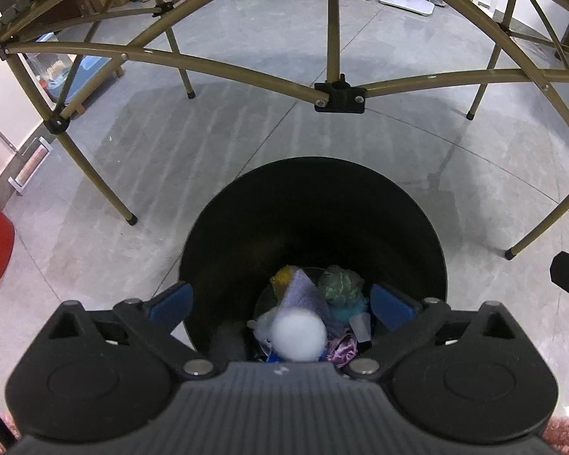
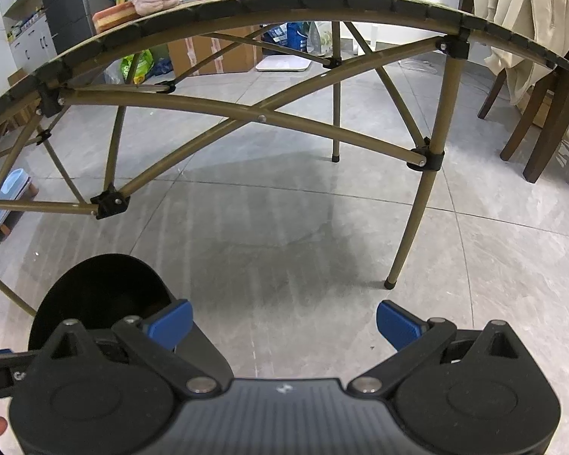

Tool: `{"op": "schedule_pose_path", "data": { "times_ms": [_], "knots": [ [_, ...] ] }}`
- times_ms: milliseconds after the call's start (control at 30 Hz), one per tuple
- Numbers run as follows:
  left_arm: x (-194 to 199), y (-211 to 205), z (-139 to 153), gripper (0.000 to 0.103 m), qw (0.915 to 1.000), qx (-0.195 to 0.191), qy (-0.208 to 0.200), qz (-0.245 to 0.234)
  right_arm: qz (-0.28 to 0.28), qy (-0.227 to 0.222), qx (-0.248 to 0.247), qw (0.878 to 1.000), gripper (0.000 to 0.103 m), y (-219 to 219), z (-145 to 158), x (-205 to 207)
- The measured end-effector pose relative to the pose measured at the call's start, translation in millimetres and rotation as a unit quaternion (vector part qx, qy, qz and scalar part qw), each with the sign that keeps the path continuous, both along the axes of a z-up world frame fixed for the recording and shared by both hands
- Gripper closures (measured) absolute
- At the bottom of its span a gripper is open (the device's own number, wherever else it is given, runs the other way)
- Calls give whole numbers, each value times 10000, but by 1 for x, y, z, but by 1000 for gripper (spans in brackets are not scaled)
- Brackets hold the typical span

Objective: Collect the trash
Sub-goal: 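Move the left tool over the bin and open it to drop the foam cylinder, then move both tools back toward the table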

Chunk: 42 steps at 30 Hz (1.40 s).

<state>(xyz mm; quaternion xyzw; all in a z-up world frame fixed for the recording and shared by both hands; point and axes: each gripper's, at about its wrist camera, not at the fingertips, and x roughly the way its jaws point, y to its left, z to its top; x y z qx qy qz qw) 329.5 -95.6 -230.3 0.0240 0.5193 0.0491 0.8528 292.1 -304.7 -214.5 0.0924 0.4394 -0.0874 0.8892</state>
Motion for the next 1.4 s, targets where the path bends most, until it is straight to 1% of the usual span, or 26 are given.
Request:
{"op": "schedule_pose_path", "data": {
  "times_ms": [167, 333, 467, 633, 700, 867, 1033, 1133, 1267, 1400],
  "knots": [
    [2, 4, -2, 1, 10000, 16, 61, 74, 49, -14, 26, 10000, 0, 2, 1, 1],
    [1, 7, 0, 1, 10000, 17, 35, 66, 44, -19, 41, 10000, 0, 2, 1, 1],
    [-1, 10, 6, 1, 10000, -12, -64, 57, 43, -26, 48, 10000, 0, 2, 1, 1],
    [-6, 18, 23, 0, 9993, -113, -337, 96, 32, -83, 65, 9999, 0, 3, 6, 0],
    [-9, 21, 32, 0, 9985, -129, -512, 109, 27, -176, 88, 9998, 0, 3, 9, -1],
    [-19, 25, 57, 0, 9932, -98, -1157, 82, 26, -513, 183, 9985, 0, 2, 22, -4],
    [-30, 27, 81, 0, 9848, -80, -1735, 7, 116, -878, 169, 9959, 0, 5, 38, -9],
    [-38, 30, 98, 0, 9778, -131, -2093, -40, 245, -1141, 152, 9931, 0, 8, 53, -14],
    [-44, 34, 116, 0, 9677, -156, -2515, -5, 370, -1606, 34, 9863, 0, 13, 75, -22],
    [-43, 39, 135, 0, 9611, -179, -2756, -20, 470, -2121, 56, 9761, 0, 21, 97, -26]
  ]
}}
